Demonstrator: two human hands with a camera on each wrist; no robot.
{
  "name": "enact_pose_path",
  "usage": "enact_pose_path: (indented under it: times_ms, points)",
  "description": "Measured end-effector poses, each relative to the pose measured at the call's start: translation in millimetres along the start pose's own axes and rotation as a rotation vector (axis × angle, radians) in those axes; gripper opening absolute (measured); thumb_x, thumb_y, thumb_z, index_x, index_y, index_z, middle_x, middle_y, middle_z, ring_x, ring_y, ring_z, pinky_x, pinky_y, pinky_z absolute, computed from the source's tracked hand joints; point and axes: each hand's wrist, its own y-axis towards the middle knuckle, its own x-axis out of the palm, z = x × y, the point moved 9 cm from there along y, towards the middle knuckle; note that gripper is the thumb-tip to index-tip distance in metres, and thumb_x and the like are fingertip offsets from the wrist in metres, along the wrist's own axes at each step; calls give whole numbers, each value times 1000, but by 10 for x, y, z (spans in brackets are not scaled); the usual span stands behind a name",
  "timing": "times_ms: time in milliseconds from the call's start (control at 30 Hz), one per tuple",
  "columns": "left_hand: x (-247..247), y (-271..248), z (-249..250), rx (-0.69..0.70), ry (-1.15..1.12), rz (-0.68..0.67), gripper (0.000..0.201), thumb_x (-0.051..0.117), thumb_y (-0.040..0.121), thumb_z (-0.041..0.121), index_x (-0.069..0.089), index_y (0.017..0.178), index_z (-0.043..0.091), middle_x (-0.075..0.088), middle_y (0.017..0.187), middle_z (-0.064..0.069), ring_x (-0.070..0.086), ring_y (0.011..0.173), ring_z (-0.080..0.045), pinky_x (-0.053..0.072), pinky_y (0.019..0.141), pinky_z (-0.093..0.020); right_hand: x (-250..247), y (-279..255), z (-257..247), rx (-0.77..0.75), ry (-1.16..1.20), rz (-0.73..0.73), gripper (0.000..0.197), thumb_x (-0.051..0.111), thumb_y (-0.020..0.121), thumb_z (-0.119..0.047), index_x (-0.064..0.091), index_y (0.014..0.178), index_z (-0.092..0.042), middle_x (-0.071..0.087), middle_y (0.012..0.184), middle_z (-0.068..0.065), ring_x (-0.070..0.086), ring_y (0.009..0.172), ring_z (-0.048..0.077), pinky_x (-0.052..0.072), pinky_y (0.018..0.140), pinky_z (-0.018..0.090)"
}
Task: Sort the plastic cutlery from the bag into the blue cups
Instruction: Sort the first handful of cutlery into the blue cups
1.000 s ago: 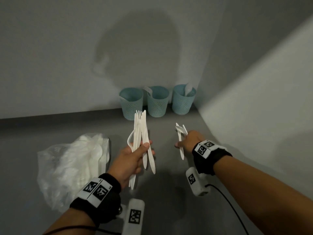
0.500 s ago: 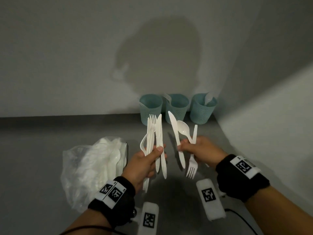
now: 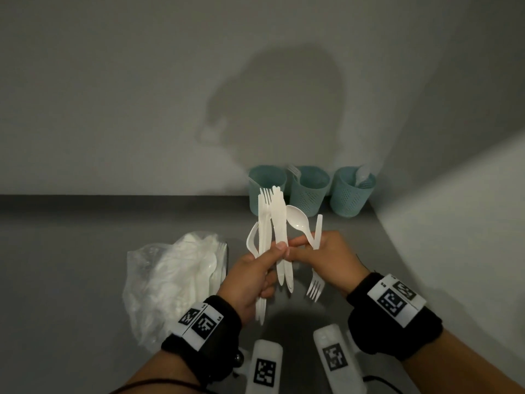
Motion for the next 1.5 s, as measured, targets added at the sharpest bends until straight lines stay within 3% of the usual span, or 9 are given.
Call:
enact_pose_path:
  times_ms: [200, 333, 400, 567, 700, 833, 1133, 1300, 1500]
  points:
    - [-76, -137, 62, -48, -109, -49, 32, 50, 95, 32, 70, 114, 16, 55, 58, 9, 26, 37, -3, 18, 36, -16, 307, 15, -43, 59, 76, -163, 9, 71, 79, -6, 74, 84, 0, 75, 86, 14, 70, 77, 12, 54, 81, 25]
    - [-253, -172, 166, -83, -66, -60, 33, 48, 96, 31, 67, 115, 12, 60, 73, -4, 28, 33, -3, 22, 32, -15, 487, 71, -149, 37, 26, -176, 12, 69, 82, -6, 68, 76, 4, 59, 56, 2, 53, 43, -2, 41, 48, 8]
    - [-361, -137, 244, -99, -26, -57, 34, 49, 96, 31, 63, 114, 6, 55, 62, 0, 29, 33, -4, 23, 32, -15, 566, 121, -201, 22, -16, -178, 18, 66, 85, -11, 65, 71, 1, 56, 57, 3, 50, 44, -1, 40, 49, 11]
    - [-555, 23, 583, -35, 70, -66, 30, 53, 94, 38, 69, 103, 14, 57, 70, -4, 27, 38, -6, 21, 36, -18, 605, 423, -385, -8, -59, -95, 20, 66, 85, -21, 67, 68, -10, 68, 68, 7, 65, 63, 11, 51, 67, 25]
    - [-946, 177, 832, 45, 86, 62, 26, 49, 96, 35, 64, 116, 29, 70, 95, -8, 25, 35, -4, 21, 34, -16, 255, 854, -765, -17, -95, 138, 28, 64, 87, -14, 60, 60, -14, 57, 42, -9, 51, 39, -3, 37, 45, 9]
    - [-1287, 288, 1026, 105, 68, 114, 26, 48, 97, 31, 65, 114, 25, 64, 84, -6, 22, 36, -4, 18, 33, -16, -66, 1366, -1026, -2, -125, 321, 31, 69, 83, -19, 57, 55, -13, 55, 57, 1, 50, 53, 11, 40, 56, 23]
    - [-1506, 480, 1210, 138, 32, 95, 25, 47, 97, 33, 69, 108, 25, 57, 68, -2, 21, 36, -5, 15, 37, -20, 74, 1963, -639, 145, -288, 305, 33, 72, 80, -22, 50, 57, -13, 53, 61, 0, 51, 64, 19, 40, 58, 25]
    - [-1514, 538, 1142, 123, 4, 113, 25, 48, 97, 31, 69, 107, 23, 57, 66, -2, 21, 34, -5, 15, 35, -18, 73, 2049, -534, 213, -351, 321, 46, 77, 75, -24, 64, 107, 6, 68, 106, 16, 63, 98, 29, 51, 85, 33]
    - [-1491, 534, 1147, 120, 7, 110, 24, 48, 97, 31, 69, 106, 23, 58, 65, 0, 22, 36, -6, 18, 34, -18, 41, 2039, -518, 254, -405, 300, 59, 80, 70, -32, 62, 113, 5, 67, 114, 17, 63, 106, 31, 51, 94, 38]
